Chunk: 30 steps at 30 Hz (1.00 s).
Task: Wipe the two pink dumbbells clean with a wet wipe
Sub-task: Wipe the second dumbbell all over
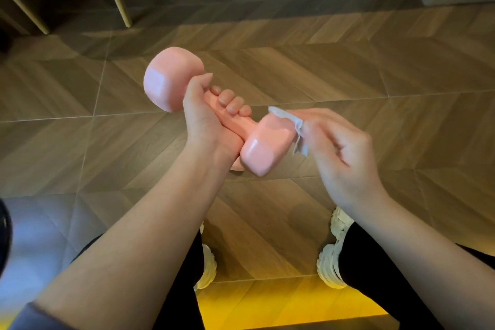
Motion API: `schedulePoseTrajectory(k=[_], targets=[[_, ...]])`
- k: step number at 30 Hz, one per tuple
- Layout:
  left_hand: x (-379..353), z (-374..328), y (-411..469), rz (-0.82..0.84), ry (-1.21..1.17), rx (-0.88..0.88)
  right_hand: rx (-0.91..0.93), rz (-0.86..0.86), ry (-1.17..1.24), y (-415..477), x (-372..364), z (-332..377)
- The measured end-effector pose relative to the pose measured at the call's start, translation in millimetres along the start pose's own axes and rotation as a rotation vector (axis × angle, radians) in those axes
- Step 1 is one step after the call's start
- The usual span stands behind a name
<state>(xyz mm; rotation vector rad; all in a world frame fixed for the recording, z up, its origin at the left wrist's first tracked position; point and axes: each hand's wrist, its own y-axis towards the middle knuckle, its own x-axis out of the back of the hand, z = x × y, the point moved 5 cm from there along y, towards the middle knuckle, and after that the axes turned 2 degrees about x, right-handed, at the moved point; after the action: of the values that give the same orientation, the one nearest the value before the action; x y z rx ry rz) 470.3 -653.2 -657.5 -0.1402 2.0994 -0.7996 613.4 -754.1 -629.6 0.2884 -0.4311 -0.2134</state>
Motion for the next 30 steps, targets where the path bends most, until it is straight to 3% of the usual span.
schedulePoseTrajectory(k=[3, 5, 12, 16, 19, 23, 27, 30], targets=[[2.3, -5.1, 0.9, -0.021, -0.033, -0.024, 0.011, 0.26, -0.206, -6.8, -13.1, -5.3], [3.0, -4.0, 0.4, -0.024, -0.04, -0.022, 0.051, 0.299, -0.282, -6.5, -21.9, -4.2], [-0.1, -4.5, -0.6, 0.002, -0.038, -0.033, 0.248, 0.049, -0.355, -6.0, -19.1, 7.2], [0.6, -3.3, -1.7, 0.002, -0.009, -0.044, 0.097, 0.108, -0.321, -4.7, -24.4, -1.7], [-1.5, -1.5, -3.1, 0.019, -0.005, -0.035, 0.123, 0.135, -0.256, -6.7, -25.5, -0.6], [-5.0, -2.3, -2.7, 0.034, -0.04, -0.022, 0.274, 0.045, -0.328, -8.1, -19.2, 9.3], [-4.4, -4.2, -3.5, 0.031, -0.059, -0.022, 0.073, 0.079, -0.315, -7.6, -19.4, 0.2], [-3.2, -4.2, -3.5, 0.03, -0.078, -0.018, 0.114, 0.038, -0.366, -10.2, -20.5, 3.5]])
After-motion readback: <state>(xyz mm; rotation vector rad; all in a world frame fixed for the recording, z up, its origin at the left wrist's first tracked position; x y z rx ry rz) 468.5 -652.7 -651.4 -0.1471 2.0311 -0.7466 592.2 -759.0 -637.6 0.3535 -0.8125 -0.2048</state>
